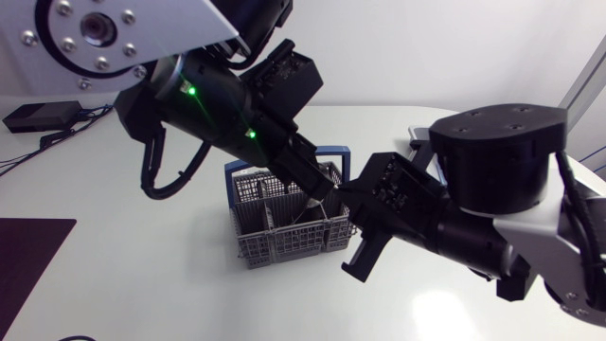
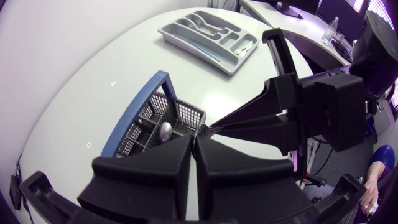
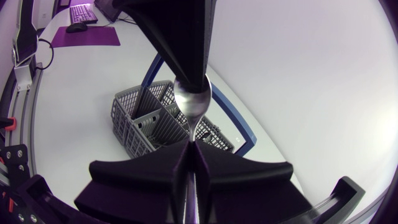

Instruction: Unload the cutlery basket into the drawer organizer.

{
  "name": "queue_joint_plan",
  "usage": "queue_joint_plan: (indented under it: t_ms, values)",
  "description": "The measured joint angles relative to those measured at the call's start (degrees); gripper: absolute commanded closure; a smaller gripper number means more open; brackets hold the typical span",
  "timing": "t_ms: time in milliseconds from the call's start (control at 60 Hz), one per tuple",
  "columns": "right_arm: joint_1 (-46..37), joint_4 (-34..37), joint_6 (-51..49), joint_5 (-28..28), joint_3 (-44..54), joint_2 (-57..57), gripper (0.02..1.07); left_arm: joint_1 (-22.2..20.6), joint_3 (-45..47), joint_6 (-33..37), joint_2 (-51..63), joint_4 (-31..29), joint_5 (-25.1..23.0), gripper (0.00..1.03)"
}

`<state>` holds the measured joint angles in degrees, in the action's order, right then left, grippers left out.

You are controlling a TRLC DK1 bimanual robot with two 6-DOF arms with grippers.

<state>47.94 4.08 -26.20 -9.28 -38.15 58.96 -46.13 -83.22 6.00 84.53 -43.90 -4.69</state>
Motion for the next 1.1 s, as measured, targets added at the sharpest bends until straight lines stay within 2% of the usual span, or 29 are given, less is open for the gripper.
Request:
queue_joint_plan:
  t_ms: [133,150,217,333,417,533,617,750,900,1100]
  values:
    - [0.00,0.31,-0.02,0.02,0.00,0.00,1.01,0.00,0.00,0.00,0.00,-0.02,-0.07,0.73]
    - [0.00,0.42,-0.02,0.04,0.00,0.00,1.01,0.00,-0.02,0.00,0.00,-0.02,-0.07,0.65]
    - [0.00,0.90,-0.04,0.04,0.02,-0.02,1.01,0.17,-0.37,-0.02,0.00,-0.02,-0.33,0.47]
    - [0.00,2.16,-0.28,0.98,0.92,-0.83,1.01,1.51,-1.62,-0.02,0.00,0.07,-0.66,0.33]
    - [-0.72,4.09,-1.07,2.78,2.54,-2.47,1.01,3.19,-2.01,-0.02,-0.59,1.88,-0.66,0.32]
    - [-6.86,6.62,-2.25,9.27,3.72,-5.31,1.01,4.83,-2.01,-0.02,-2.10,3.52,-0.59,0.32]
    - [-15.34,8.83,-4.74,15.56,4.68,-7.98,1.01,5.22,-1.99,0.02,-3.15,3.58,1.11,0.32]
    - [-33.35,12.85,-11.98,29.42,5.51,-9.62,1.01,5.09,0.35,0.68,-4.50,4.81,3.91,0.32]
    - [-53.42,16.26,-24.06,41.92,5.42,-5.14,1.01,4.70,4.37,2.21,-5.16,5.53,6.58,0.32]
    - [-68.43,20.85,-38.86,48.57,1.36,7.91,1.01,1.97,6.21,3.52,-5.16,6.54,9.99,0.32]
